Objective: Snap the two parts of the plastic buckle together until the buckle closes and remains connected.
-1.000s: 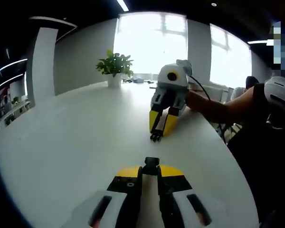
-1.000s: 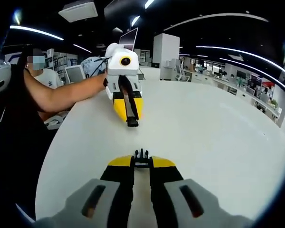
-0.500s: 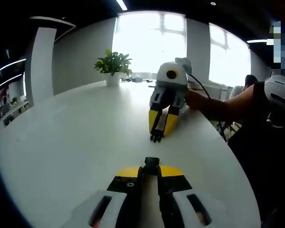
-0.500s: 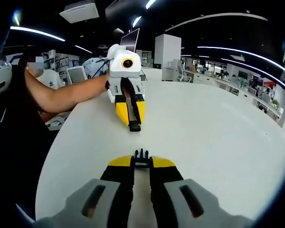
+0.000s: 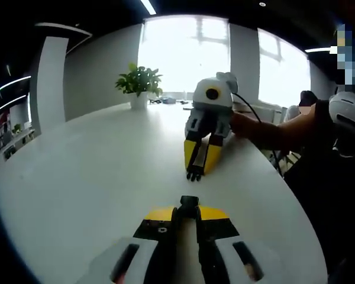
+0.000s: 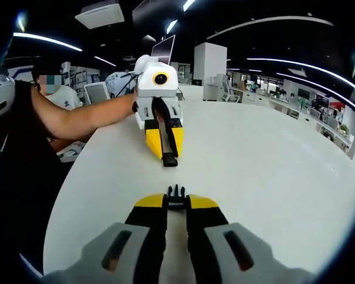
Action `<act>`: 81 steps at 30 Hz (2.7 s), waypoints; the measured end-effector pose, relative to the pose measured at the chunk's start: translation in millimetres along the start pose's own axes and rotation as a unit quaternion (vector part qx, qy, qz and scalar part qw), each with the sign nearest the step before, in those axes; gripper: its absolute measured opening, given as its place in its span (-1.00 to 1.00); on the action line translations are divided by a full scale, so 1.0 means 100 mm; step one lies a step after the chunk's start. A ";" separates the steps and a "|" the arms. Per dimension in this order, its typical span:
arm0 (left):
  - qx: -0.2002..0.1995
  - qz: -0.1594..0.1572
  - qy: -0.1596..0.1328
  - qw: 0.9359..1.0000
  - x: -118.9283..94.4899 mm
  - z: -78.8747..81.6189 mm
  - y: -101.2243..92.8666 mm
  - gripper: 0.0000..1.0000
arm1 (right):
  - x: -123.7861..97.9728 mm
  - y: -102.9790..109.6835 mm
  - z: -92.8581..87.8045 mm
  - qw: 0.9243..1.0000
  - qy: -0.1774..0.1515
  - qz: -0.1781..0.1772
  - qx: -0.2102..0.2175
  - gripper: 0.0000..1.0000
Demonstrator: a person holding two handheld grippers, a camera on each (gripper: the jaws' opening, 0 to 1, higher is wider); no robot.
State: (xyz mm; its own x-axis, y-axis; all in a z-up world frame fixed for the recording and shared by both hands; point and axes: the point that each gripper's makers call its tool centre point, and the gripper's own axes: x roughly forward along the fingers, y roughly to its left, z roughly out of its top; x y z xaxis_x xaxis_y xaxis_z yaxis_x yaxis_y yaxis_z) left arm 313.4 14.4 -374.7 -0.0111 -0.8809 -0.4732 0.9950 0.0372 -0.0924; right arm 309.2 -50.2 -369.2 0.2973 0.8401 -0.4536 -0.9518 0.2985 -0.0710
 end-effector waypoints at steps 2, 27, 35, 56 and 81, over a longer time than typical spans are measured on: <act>-0.001 0.000 0.001 1.000 0.01 0.00 0.00 -0.79 | 0.00 0.01 0.00 1.000 0.000 0.001 0.001 -0.78; 0.017 -0.004 -0.009 1.000 0.10 0.02 -0.17 -0.78 | 0.03 0.02 0.01 1.000 -0.007 0.005 -0.003 -0.78; 0.021 -0.008 -0.011 1.000 0.14 0.03 -0.20 -0.78 | 0.06 0.03 0.03 1.000 -0.009 0.011 -0.006 -0.78; 0.019 -0.015 -0.014 1.000 0.22 0.06 -0.16 -0.78 | 0.10 0.07 0.05 1.000 -0.016 0.011 -0.016 -0.79; 0.020 -0.017 -0.014 1.000 0.23 0.10 -0.14 -0.78 | 0.09 0.10 0.08 0.999 -0.023 0.015 -0.019 -0.79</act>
State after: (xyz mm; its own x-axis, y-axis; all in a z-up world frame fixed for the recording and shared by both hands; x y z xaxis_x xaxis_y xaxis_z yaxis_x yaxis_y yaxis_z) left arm 300.1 -11.3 -375.9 -0.0430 -0.8946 -0.4448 0.9973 -0.0117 -0.0728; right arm 302.8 -35.7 -366.7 0.2700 0.8685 -0.4157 -0.9625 0.2557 -0.0909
